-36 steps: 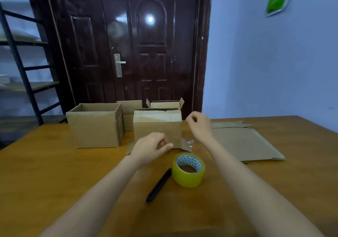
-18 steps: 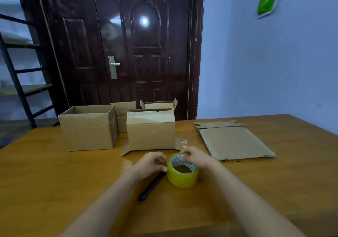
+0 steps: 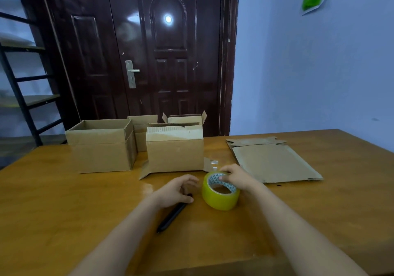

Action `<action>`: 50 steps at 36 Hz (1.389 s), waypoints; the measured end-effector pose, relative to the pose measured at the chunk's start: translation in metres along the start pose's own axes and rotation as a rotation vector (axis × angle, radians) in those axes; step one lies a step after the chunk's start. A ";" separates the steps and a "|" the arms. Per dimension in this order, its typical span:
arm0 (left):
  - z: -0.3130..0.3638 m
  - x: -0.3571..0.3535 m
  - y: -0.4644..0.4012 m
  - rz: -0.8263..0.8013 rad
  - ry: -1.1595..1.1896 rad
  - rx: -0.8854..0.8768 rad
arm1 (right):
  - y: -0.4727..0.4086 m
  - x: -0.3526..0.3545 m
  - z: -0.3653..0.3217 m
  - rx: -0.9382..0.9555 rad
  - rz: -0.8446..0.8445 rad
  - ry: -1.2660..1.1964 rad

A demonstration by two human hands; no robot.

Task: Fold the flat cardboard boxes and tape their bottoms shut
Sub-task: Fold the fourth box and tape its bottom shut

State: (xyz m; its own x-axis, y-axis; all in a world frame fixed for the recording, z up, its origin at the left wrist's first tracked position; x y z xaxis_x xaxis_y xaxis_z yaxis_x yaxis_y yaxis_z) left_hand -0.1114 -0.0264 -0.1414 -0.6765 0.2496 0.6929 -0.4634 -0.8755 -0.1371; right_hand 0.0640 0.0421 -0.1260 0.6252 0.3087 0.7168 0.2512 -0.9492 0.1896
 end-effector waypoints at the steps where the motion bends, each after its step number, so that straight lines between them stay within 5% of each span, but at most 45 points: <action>1: 0.000 0.001 0.000 0.013 0.014 0.005 | 0.000 0.001 0.001 -0.006 0.006 -0.008; 14: 0.020 0.022 -0.015 0.379 0.095 -0.139 | 0.009 0.020 -0.017 0.028 0.006 -0.112; 24: 0.042 0.043 -0.017 0.308 0.037 -0.238 | 0.016 0.047 -0.043 0.101 0.016 -0.131; 37: 0.075 0.104 -0.016 0.639 -0.083 -0.241 | 0.020 0.091 -0.107 0.335 0.327 -0.105; 50: 0.092 0.128 -0.017 0.762 0.474 -0.204 | 0.026 0.110 -0.141 0.472 0.470 -0.203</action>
State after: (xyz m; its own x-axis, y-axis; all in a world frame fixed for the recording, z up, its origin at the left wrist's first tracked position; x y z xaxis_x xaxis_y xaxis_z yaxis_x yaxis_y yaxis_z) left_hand -0.1377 -0.0174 0.0150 -0.9833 -0.1820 0.0074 0.1426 -0.7941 -0.5908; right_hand 0.0357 0.0428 0.0526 0.8603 -0.0792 0.5036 0.1859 -0.8711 -0.4546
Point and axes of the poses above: each hand's wrist, its own y-axis away from the middle knuckle, its own x-axis out of the back of the hand, z = x × y, the point moved 7 cm from there along -y, towards the middle knuckle, and after that the axes turned 14 degrees about -x, right-handed, at the moved point
